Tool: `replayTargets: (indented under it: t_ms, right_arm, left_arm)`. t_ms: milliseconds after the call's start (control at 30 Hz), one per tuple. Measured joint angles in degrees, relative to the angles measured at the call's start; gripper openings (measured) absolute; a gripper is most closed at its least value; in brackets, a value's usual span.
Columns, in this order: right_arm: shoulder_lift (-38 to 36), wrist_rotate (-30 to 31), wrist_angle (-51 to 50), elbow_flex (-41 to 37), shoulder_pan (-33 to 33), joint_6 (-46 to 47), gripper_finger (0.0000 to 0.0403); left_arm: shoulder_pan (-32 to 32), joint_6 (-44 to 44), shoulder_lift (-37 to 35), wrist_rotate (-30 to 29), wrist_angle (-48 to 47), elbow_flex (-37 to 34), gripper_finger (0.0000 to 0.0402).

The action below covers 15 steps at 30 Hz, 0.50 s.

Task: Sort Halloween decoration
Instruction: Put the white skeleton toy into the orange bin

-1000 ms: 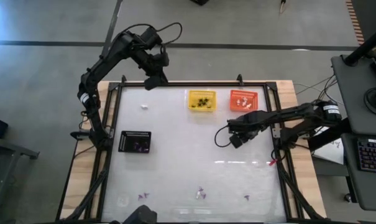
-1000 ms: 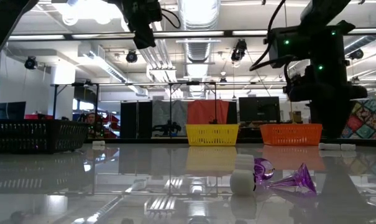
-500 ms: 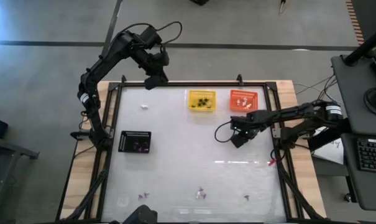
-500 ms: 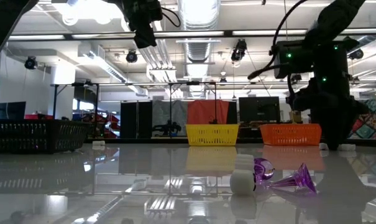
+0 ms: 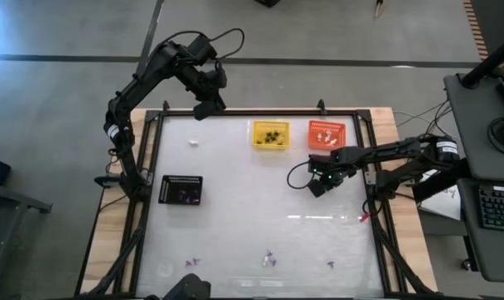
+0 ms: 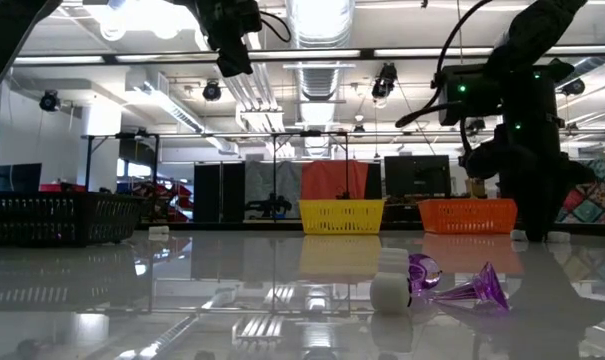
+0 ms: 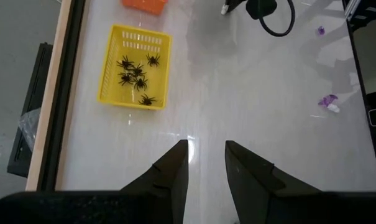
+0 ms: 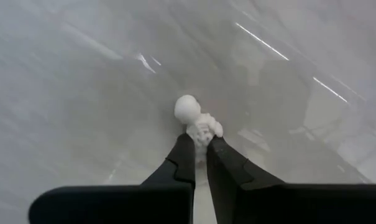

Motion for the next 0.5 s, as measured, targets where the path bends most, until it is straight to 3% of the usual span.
replayTargets:
  t_ms: [300,500]
  right_arm:
    - [-1.1,2.2,-1.7,6.5,-0.2,0.1,0.0009]
    - [-1.7,8.6,-2.4,10.4,-2.5,-1.0,0.0009]
  left_arm:
    - [0.0,0.2,-0.1,0.0,-0.9,0.0,0.0088]
    - [0.0,0.2,-0.1,0.0,-1.5,0.0,0.0088]
